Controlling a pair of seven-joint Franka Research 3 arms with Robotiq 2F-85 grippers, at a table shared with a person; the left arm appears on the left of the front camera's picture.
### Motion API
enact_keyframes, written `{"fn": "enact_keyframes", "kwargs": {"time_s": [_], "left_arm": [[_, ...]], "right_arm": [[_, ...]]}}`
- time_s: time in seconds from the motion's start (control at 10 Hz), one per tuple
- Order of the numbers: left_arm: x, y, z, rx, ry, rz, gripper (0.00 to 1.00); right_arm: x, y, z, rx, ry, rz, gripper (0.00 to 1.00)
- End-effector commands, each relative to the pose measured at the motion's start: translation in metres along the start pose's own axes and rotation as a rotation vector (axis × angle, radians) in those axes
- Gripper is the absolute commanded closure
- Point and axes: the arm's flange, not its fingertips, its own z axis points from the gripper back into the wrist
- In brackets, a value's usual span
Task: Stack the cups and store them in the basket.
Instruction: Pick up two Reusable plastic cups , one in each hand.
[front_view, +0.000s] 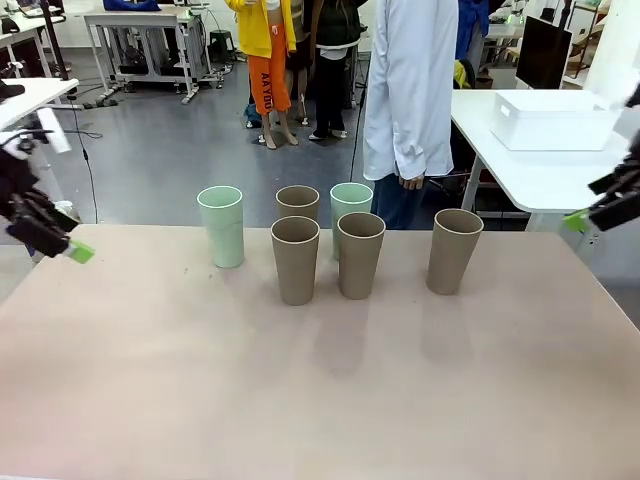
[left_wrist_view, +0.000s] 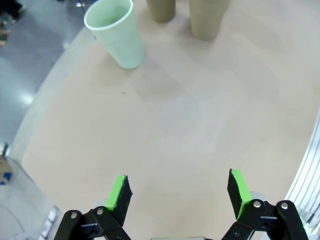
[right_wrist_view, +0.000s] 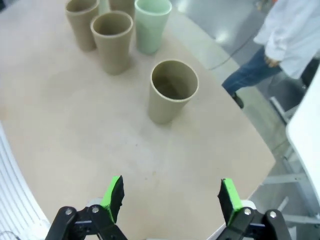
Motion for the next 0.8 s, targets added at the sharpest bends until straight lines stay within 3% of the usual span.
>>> {"fn": "enact_keyframes", "kwargs": {"time_s": [0.0, 0.4, 0.7], "left_arm": [[-0.021, 0.012, 0.004, -0.058, -0.085, -0.067, 0.0], [-0.048, 0.018, 0.015, -0.072, -0.224, -0.144, 0.0], [-0.047, 0.017, 0.014, -0.084, -0.271, -0.137, 0.0]], "right_arm": [[-0.036, 0.005, 0.001, 0.083, -0.079, 0.057, 0.0], [-0.073, -0.009, 0.005, 0.129, -0.179, 0.064, 0.0], [-0.079, -0.009, 0.008, 0.139, -0.235, 0.104, 0.0]]}}
